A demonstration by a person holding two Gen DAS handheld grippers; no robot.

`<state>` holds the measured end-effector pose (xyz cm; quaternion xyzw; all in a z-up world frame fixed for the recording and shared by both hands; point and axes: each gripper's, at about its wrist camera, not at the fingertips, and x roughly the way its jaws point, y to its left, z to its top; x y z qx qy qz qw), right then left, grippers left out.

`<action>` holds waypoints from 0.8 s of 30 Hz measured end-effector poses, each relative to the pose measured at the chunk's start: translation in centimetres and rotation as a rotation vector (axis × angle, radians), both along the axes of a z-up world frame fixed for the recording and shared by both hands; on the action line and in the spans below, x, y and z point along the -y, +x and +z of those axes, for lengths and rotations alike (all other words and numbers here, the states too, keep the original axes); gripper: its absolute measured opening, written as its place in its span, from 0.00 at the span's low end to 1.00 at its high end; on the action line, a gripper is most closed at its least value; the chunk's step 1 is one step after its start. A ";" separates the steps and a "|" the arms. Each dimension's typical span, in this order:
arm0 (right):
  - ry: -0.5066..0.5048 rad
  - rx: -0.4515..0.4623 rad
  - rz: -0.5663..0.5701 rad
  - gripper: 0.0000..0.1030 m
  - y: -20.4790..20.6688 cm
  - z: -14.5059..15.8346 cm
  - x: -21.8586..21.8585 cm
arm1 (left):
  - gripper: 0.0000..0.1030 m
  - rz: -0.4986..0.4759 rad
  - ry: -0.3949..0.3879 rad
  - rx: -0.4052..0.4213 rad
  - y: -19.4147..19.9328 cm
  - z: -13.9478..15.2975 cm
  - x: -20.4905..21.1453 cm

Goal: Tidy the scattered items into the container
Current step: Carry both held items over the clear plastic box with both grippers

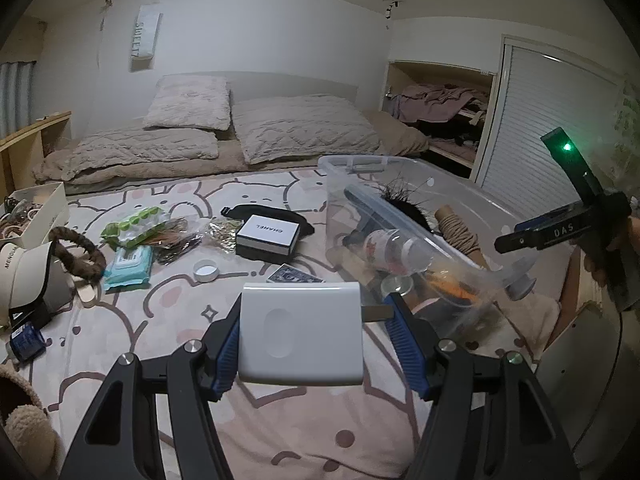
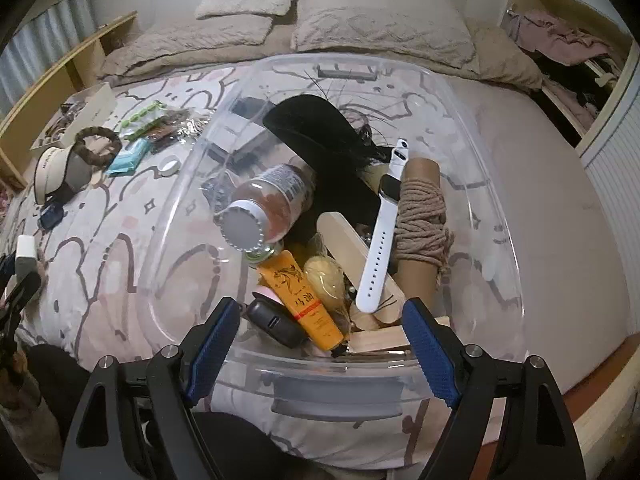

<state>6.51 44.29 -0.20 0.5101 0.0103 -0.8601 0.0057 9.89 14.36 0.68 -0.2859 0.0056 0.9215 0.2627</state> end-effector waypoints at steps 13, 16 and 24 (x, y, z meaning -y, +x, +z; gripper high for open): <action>-0.073 -0.122 0.085 0.81 1.1 1.3 -0.4 | 0.64 -0.084 0.059 0.016 -1.5 1.6 -4.5; -0.085 -0.152 0.112 0.81 1.3 1.4 -0.7 | 0.64 -0.107 0.066 0.021 -1.9 1.8 -5.9; -0.087 -0.238 0.176 0.81 1.8 1.8 -2.0 | 0.64 -0.171 0.087 0.037 -2.9 2.5 -9.6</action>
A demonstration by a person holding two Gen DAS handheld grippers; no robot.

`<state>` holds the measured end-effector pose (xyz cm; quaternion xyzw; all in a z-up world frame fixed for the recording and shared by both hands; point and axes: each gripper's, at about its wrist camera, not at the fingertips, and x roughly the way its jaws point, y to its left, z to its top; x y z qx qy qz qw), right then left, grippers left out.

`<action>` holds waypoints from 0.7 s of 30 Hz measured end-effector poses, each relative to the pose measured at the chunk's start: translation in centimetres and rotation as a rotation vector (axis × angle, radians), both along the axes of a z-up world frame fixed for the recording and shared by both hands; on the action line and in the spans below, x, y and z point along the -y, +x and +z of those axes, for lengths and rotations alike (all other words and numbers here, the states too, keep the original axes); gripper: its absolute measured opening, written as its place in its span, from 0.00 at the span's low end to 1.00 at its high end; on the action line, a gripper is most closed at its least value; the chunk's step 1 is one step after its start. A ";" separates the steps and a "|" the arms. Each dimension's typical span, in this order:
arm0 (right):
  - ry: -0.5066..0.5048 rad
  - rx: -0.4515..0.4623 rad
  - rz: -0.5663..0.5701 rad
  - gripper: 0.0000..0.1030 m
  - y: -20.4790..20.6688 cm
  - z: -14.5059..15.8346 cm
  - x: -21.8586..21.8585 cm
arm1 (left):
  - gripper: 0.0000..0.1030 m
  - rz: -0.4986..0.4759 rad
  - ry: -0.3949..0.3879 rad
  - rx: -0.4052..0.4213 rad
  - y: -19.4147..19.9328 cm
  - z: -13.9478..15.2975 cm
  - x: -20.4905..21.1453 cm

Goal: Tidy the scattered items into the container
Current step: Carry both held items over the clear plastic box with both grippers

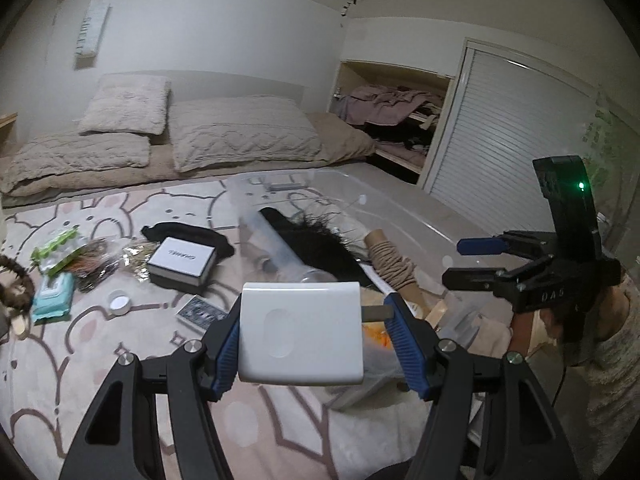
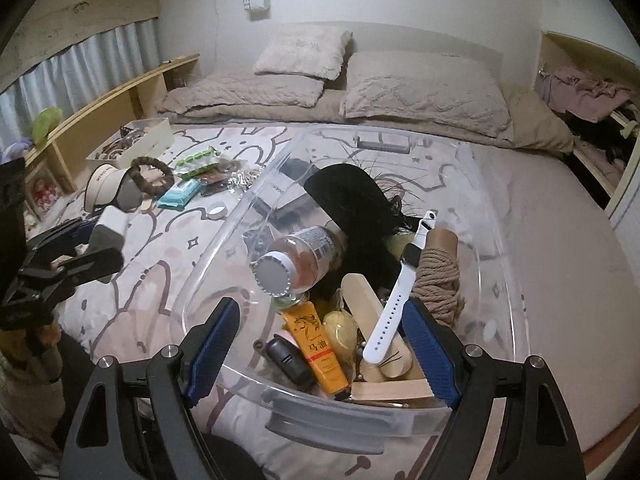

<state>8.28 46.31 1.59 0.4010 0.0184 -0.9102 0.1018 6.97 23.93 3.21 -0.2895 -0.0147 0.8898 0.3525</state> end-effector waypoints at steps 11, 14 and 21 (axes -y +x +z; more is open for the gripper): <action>-0.010 -0.026 0.034 0.81 1.0 -0.7 -2.5 | 0.64 -0.098 -0.001 0.025 -1.9 0.8 -5.7; 0.000 -0.034 0.049 0.81 1.2 -1.1 -2.9 | 0.64 -0.119 -0.008 0.045 -2.3 0.8 -7.4; 0.006 -0.056 0.096 0.81 1.7 -1.9 -3.4 | 0.64 -0.150 -0.060 0.092 -3.1 0.2 -11.1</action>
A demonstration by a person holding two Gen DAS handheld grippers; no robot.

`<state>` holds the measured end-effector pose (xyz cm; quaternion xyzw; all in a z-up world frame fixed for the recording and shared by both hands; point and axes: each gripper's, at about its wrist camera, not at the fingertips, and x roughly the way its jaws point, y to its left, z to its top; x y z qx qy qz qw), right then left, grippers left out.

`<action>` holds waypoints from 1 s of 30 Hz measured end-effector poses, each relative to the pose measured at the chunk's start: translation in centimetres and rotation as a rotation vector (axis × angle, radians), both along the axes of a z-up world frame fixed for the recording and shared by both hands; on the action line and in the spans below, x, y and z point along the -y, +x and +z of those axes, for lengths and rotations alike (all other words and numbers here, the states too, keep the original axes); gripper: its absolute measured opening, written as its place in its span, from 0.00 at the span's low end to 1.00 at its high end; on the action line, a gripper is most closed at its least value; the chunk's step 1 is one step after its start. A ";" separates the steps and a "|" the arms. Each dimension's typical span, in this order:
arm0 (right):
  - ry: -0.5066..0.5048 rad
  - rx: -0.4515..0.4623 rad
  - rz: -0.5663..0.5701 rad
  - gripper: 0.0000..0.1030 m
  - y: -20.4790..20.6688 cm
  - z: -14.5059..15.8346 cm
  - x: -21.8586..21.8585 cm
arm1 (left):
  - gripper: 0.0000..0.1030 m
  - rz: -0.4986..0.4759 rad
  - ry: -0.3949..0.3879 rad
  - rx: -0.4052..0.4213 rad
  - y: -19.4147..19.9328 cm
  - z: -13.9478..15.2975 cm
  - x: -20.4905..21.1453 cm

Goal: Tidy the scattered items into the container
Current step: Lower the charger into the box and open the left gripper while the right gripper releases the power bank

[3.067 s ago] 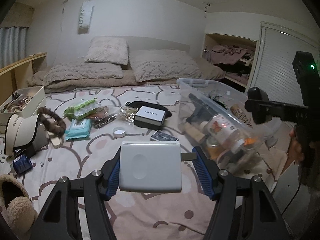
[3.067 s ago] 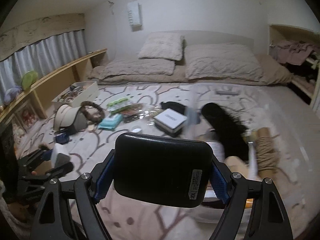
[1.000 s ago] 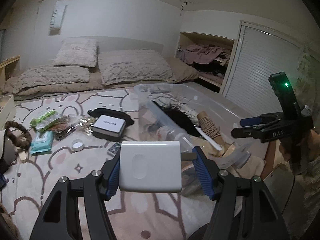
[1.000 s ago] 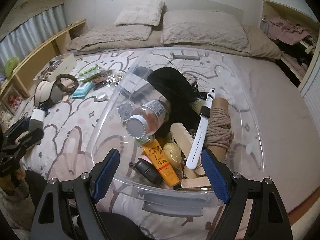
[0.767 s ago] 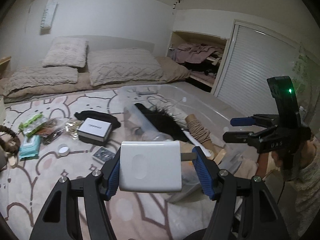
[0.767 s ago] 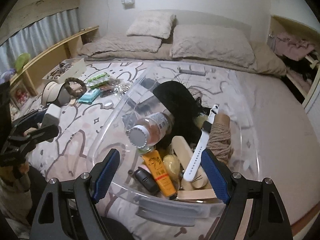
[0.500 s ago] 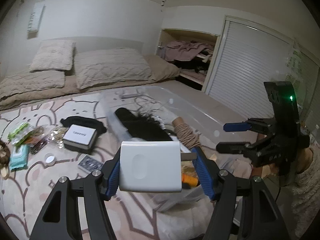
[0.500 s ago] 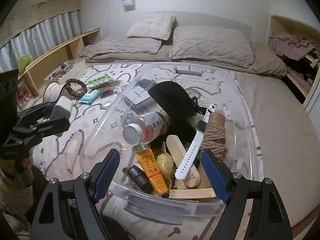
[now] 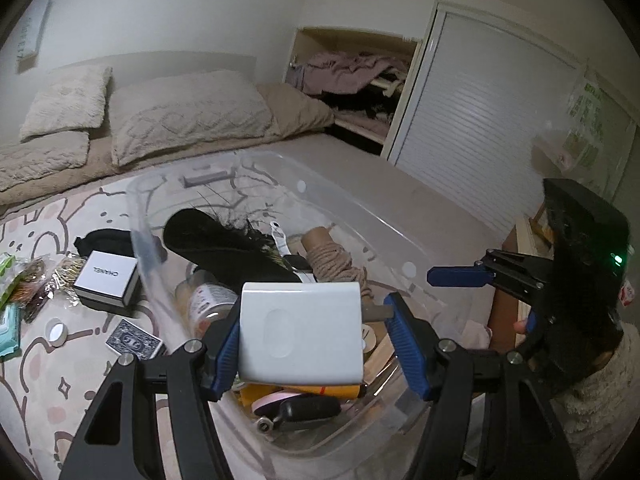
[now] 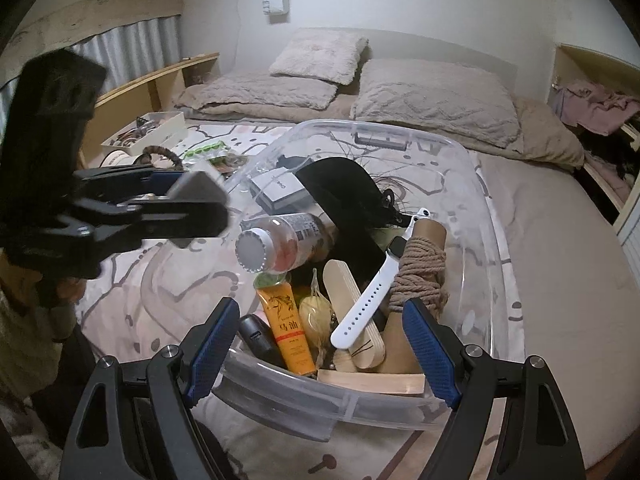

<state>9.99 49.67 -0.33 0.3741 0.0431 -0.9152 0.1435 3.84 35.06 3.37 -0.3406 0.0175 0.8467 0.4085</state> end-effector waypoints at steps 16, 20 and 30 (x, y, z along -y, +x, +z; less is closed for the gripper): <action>-0.180 -0.082 -0.205 0.94 0.8 0.1 -7.3 | 0.64 -0.010 -0.188 0.208 -1.8 -3.2 -6.5; -0.234 -0.110 -0.264 0.94 0.9 0.4 -8.8 | 0.64 -0.006 -0.217 0.290 -2.5 -4.5 -7.3; -0.298 -0.110 -0.317 0.94 0.6 0.0 -10.3 | 0.68 0.026 -0.262 0.343 -2.5 -4.5 -7.7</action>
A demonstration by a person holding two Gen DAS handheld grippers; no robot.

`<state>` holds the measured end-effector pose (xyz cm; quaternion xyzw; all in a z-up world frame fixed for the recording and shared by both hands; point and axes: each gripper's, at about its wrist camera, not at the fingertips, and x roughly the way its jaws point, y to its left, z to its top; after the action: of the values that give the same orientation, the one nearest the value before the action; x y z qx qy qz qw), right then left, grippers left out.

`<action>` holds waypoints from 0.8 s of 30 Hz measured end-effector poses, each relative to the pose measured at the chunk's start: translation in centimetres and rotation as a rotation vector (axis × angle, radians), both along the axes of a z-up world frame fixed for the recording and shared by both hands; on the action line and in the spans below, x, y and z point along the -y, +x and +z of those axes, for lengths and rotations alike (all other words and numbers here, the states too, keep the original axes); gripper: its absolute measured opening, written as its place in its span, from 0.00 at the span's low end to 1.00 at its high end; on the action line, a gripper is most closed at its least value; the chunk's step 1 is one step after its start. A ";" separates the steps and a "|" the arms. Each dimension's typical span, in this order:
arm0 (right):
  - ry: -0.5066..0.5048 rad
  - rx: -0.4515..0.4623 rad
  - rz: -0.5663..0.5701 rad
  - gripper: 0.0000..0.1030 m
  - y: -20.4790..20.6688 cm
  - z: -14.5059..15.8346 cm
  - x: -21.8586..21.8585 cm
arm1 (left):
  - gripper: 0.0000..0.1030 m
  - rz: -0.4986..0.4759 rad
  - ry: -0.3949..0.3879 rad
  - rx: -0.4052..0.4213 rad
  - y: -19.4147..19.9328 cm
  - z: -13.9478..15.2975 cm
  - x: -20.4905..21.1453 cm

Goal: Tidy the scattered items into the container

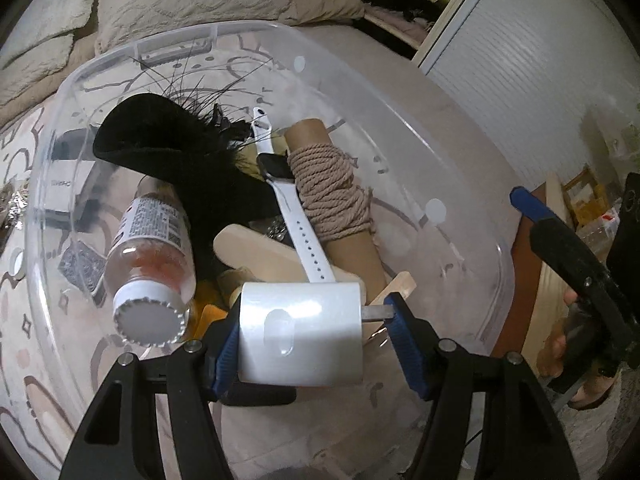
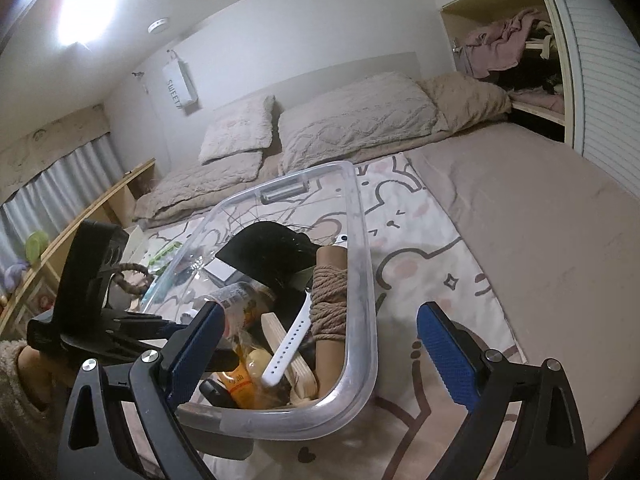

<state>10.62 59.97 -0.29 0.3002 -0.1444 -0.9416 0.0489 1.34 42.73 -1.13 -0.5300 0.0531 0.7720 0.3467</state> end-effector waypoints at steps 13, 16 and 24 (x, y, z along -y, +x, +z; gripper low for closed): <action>0.030 0.001 0.009 0.94 0.0 -0.1 0.6 | 0.97 0.011 0.007 -0.058 1.7 2.3 0.1; 0.033 0.001 0.010 0.94 0.1 -0.1 0.6 | 0.97 0.009 0.004 -0.071 1.9 2.4 0.2; 0.068 0.004 0.017 0.94 0.3 0.0 1.1 | 0.97 0.020 0.019 -0.077 2.0 2.8 0.9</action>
<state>10.96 58.84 -0.29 0.3048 -0.1096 -0.9449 0.0465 3.37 41.79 1.66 -0.4971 0.0535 0.7958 0.3416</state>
